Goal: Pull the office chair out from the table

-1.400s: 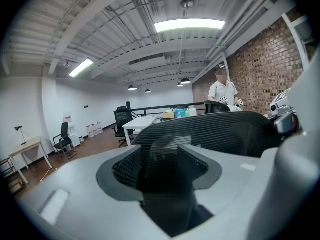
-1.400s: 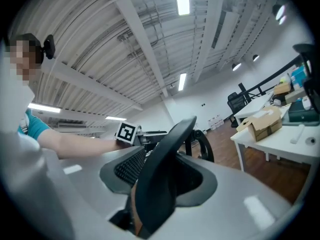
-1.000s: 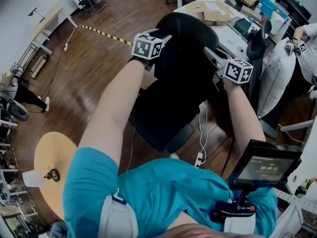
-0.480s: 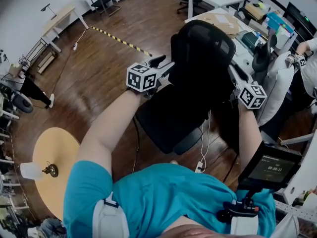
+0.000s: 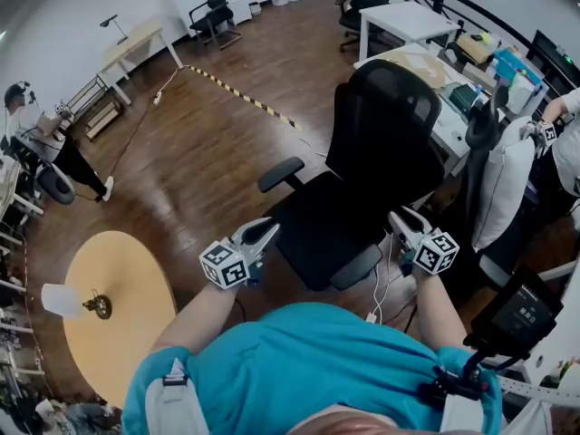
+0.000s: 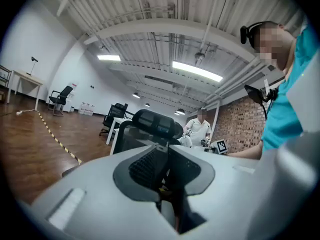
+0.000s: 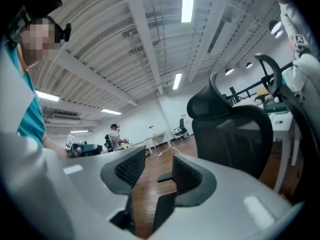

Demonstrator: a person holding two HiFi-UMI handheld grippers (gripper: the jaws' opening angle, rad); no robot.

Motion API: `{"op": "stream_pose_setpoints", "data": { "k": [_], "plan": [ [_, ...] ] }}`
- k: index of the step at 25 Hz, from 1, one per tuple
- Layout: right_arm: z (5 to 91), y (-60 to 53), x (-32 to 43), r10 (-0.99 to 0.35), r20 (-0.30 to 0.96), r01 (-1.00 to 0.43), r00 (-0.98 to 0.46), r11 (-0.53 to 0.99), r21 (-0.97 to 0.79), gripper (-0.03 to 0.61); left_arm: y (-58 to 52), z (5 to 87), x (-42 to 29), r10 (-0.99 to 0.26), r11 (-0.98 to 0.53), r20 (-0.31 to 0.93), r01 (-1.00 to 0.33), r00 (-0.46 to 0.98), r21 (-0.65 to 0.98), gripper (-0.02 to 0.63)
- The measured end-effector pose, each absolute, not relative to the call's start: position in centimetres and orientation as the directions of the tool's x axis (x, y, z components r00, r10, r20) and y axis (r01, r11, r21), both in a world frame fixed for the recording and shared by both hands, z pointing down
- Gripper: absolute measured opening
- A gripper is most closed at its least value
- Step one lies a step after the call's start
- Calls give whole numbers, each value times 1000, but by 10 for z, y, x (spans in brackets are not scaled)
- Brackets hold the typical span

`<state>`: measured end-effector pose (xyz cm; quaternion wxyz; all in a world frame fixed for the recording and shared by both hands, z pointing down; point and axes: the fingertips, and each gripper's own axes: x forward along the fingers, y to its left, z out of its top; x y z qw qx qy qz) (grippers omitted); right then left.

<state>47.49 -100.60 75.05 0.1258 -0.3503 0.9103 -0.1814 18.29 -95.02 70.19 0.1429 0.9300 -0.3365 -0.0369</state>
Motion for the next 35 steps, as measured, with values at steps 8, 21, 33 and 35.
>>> {"op": "stream_pose_setpoints", "data": {
  "k": [8, 21, 33, 35],
  "plan": [
    [734, -955, 425, -625, -109, -540, -773, 738, -405, 3, -884, 693, 112, -708, -680, -54, -658, 704, 324, 26],
    [650, -839, 301, -643, -84, -606, -761, 751, -263, 3, -769, 642, -6, -679, -721, -77, -644, 730, 256, 26],
    [600, -695, 219, -618, -42, -599, -785, 774, -205, 3, -658, 606, -66, -627, -758, -89, -580, 774, 299, 26],
    [598, -673, 224, -620, -48, -598, -783, 771, -218, 3, -639, 608, -61, -623, -760, -88, -576, 777, 301, 26]
  ]
}}
